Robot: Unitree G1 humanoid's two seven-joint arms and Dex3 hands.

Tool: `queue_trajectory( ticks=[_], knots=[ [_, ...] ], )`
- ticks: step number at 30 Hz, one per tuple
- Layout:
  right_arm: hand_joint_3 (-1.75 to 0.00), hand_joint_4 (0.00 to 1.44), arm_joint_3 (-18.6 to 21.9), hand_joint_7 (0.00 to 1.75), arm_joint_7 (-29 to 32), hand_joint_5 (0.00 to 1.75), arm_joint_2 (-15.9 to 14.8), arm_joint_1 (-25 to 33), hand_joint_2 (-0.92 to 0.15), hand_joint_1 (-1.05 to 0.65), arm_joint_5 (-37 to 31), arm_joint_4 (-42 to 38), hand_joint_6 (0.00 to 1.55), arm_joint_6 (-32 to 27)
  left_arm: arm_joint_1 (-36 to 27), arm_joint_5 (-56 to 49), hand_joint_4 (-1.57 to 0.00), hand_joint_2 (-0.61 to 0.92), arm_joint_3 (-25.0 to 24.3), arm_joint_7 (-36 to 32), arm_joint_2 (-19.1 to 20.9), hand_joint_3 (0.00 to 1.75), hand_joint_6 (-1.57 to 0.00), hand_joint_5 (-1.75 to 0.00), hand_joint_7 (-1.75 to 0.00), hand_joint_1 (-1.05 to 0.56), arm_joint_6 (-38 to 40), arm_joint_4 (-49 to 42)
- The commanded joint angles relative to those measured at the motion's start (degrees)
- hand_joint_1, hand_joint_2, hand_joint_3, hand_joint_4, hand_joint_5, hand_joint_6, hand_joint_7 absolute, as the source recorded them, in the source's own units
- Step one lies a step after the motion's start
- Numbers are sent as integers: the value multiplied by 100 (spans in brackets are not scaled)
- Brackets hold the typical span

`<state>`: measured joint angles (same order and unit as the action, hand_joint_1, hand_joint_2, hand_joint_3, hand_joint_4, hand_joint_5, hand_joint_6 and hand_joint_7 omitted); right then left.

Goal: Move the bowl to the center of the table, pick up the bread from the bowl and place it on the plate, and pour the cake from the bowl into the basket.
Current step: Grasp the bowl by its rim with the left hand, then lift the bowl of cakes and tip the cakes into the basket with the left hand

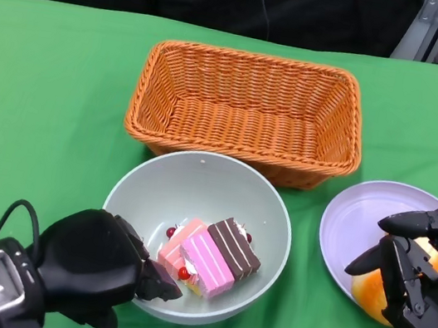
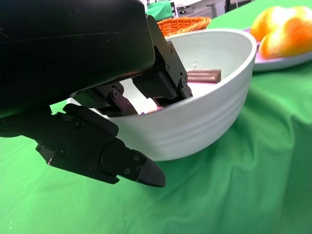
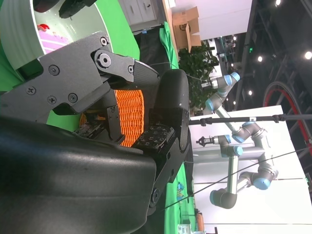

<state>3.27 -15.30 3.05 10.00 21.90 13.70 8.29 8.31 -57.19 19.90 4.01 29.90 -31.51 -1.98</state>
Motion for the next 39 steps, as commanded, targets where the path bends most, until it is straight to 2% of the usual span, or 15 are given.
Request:
queue_trajectory(
  ticks=[1,8,11,22,26,27,28,29,31,34,35,37,39],
  knots=[
    [-74,74,-3,96,44,139,-22,69,-66,-16,-19,131,77,21,62,-238,-75,87,171,-375,-45,0,-72,-1,-1,-44,187,-217],
    [-79,74,-2,98,44,140,-42,136,-65,-15,-33,206,77,8,195,-390,-78,89,533,-985,-131,0,-74,-1,-1,-42,318,-701],
    [-78,74,-6,98,85,140,-24,177,-65,-14,3,266,77,-58,334,-371,-83,89,704,-1474,-209,0,-79,-3,-3,-38,168,-1144],
    [-71,73,-16,97,30,139,-67,230,-69,-15,-56,264,77,-23,983,-339,-112,83,1268,-3396,-479,0,-112,-7,-7,-24,-487,-2917],
    [-59,73,-39,96,44,139,-63,260,-75,-17,-100,282,77,-7,1242,-295,-128,82,1456,-3773,-531,0,-122,-13,-9,-23,-690,-3529],
    [-57,73,-42,96,46,139,-58,264,-76,-17,-106,280,77,4,1288,-278,-124,83,1492,-3841,-540,0,-125,-31,-7,-22,-725,-3645],
    [-57,73,-43,96,49,139,-54,263,-76,-17,-106,275,77,7,1334,-238,-109,84,1515,-3853,-542,0,-128,-66,-5,-21,-768,-3752],
    [-57,73,-42,96,47,139,-59,262,-76,-17,-103,272,77,-1,1369,-179,-100,86,1520,-3844,-536,0,-129,-87,-5,-20,-821,-3840],
    [-57,73,-41,95,35,138,-77,256,-75,-17,-118,250,77,12,1423,-73,-89,90,1526,-3844,-495,1,-131,-113,-5,-19,-930,-3944],
    [-57,73,-41,94,24,138,-60,234,-75,-17,-125,199,78,49,1460,71,-82,92,1495,-3936,-424,10,-133,-138,-9,-17,-1158,-4007],
    [-57,74,-46,94,40,138,-44,233,-75,-17,-143,196,78,52,1463,177,-80,92,1457,-3935,-386,14,-126,-144,-25,-16,-1323,-4013],
    [-56,74,-52,94,66,137,-13,236,-74,-18,-166,189,79,60,1456,394,-76,92,1380,-3904,-311,22,-91,-155,-97,-14,-1617,-4004],
    [-57,74,-45,94,50,137,-6,231,-74,-18,-135,171,79,56,1405,769,-76,92,1243,-3704,-189,25,-83,-157,-118,-12,-1997,-3898]
  ],
)
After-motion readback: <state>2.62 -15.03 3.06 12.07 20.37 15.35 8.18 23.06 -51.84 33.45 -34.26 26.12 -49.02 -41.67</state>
